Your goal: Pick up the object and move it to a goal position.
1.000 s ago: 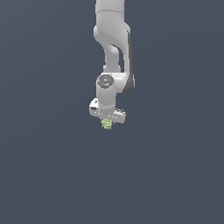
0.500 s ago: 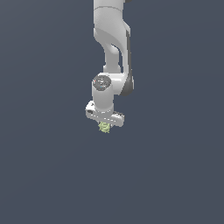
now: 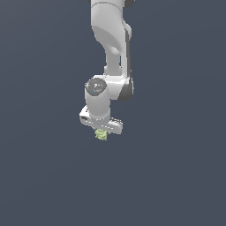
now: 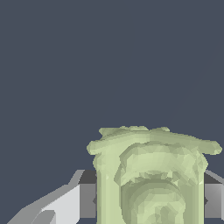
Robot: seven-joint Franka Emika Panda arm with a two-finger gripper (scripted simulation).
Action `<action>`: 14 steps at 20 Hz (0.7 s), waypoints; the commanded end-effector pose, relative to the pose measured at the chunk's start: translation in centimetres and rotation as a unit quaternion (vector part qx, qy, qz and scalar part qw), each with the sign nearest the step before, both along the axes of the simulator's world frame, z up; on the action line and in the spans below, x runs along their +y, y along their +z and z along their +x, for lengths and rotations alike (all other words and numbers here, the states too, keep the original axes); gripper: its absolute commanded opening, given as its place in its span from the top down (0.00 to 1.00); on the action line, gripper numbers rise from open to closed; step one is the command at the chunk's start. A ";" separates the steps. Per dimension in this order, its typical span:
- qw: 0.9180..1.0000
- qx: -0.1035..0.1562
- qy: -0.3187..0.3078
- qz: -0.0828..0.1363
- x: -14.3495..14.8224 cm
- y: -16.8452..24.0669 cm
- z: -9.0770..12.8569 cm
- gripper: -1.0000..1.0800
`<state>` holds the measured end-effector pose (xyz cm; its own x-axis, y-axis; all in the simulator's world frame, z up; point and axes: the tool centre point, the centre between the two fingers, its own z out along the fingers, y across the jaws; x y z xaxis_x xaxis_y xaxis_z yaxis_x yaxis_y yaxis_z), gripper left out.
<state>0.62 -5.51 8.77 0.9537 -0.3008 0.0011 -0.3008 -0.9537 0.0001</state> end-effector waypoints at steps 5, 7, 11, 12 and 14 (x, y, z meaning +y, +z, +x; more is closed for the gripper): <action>1.000 0.000 0.000 0.000 -0.6 0.8 1.8 1.00; 1.000 0.000 0.000 0.000 -0.7 0.9 2.1 1.00; 1.000 0.000 0.000 0.000 -0.7 1.0 2.2 1.00; 1.000 0.000 0.000 0.000 -0.7 1.0 2.2 1.00; 1.000 0.000 0.000 0.000 -0.7 0.9 2.2 1.00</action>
